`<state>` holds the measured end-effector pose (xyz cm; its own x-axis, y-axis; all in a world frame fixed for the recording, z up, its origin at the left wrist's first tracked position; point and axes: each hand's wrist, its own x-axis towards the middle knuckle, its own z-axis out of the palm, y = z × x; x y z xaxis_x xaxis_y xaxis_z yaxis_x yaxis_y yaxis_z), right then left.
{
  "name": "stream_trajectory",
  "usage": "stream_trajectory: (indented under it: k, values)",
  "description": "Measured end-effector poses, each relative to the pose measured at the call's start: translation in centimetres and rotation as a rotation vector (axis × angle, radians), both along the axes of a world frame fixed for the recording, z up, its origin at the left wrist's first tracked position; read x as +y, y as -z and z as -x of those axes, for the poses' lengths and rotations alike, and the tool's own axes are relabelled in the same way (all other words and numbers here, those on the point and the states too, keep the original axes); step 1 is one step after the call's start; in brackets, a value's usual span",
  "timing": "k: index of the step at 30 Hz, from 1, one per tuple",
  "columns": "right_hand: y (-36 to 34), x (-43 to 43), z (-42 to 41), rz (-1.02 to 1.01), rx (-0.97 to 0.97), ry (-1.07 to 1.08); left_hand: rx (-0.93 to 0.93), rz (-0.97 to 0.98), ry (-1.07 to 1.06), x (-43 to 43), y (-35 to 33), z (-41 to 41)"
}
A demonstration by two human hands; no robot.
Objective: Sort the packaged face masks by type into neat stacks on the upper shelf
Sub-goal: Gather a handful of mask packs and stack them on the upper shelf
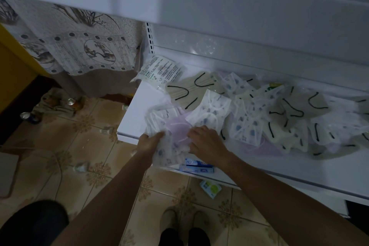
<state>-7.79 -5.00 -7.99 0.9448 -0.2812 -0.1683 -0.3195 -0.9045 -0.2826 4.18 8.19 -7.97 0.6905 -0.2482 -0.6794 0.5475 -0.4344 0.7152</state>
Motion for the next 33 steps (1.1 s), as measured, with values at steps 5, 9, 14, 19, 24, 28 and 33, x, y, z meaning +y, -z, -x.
stream_trajectory:
  k: [5,9,14,19,24,28,33]
  values:
    - [0.0,-1.0,-0.1,0.125,0.106,0.061,-0.043,-0.039,0.009,-0.2,0.3,-0.1]
    - [-0.4,-2.0,0.0,0.289,0.087,0.183,-0.052,-0.063,-0.023,-0.1,-0.3,-0.6]
    - [0.0,-4.0,0.4,0.243,0.207,0.419,0.008,0.065,-0.224,1.9,-1.9,-3.1]
    - [0.0,-4.4,-0.5,0.314,0.219,0.265,0.219,0.401,-0.375,3.2,-4.2,-4.4]
    - [-0.9,-5.4,-0.4,0.291,0.197,0.229,0.27,0.427,-0.216,4.1,-3.9,-4.0]
    - [-1.0,-4.9,-0.7,0.21,-0.104,0.244,0.223,0.185,-0.089,2.9,-1.9,-2.7]
    - [-1.9,1.1,-2.5,-0.009,-0.144,-0.14,0.273,0.252,-0.018,1.9,0.2,-2.2]
